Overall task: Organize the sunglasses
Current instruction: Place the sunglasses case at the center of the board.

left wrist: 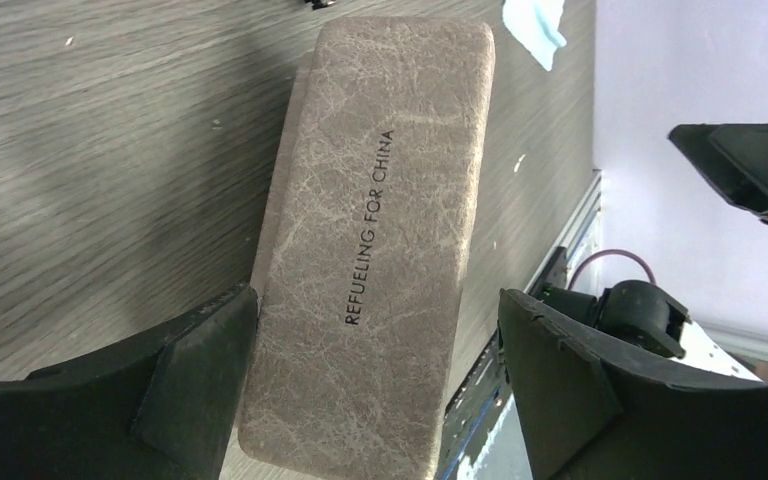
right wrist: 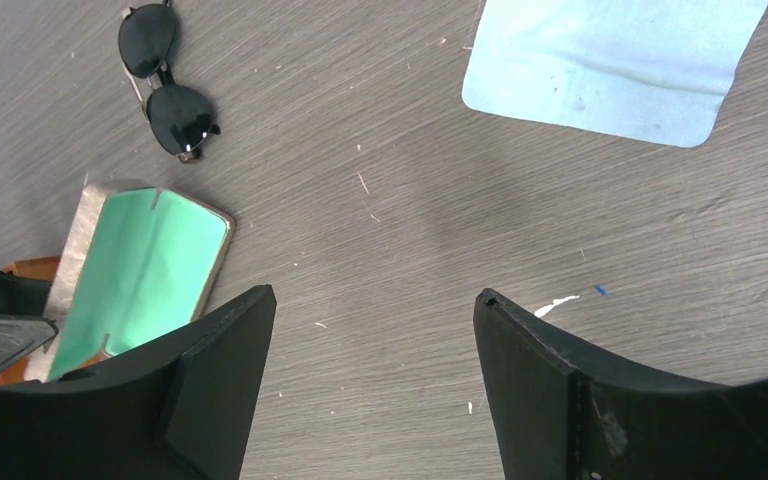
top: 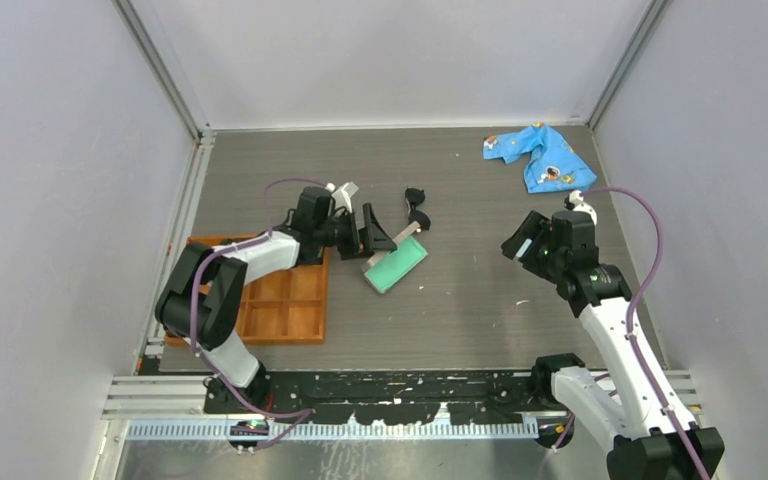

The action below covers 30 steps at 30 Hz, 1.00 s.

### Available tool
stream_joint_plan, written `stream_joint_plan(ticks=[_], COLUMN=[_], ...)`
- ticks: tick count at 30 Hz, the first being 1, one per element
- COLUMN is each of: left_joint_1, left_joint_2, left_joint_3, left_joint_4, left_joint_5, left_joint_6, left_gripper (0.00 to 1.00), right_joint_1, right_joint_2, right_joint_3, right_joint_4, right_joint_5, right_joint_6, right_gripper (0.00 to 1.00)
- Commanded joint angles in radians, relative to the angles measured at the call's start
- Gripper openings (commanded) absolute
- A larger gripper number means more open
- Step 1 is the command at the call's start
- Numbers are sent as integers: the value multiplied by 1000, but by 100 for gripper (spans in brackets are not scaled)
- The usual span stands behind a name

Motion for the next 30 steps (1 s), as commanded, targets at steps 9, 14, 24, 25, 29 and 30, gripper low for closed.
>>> stream_joint_plan(ticks=[9,14,24,25,29,30], left_joint_1=[5,4,-39,-56,-87,-87], left_joint_2=[-77,-200,-346,-352,-342,-333], left_joint_3=[106,182,257,256,262,264], left_joint_4=[-249,-406,-633,-648,-697,-712], left_joint_5=[-110,-222,-344,-370,-518,-559], left_joint_6=[119,195,265,272,257,257], left_gripper=[99,100,91,90,87,85], right_joint_1=[2,1,1,0,0,0], right_joint_2=[10,38,98,103,145,155], right_joint_3=[80,102,102,102,116,119], right_joint_4=[-18,-61,-36,-34,-26,-22], right_joint_5=[29,109,136,140,118,104], right_joint_6=[-16,-6,30,32,54,59], right_gripper=[79,79,80,80,80,80])
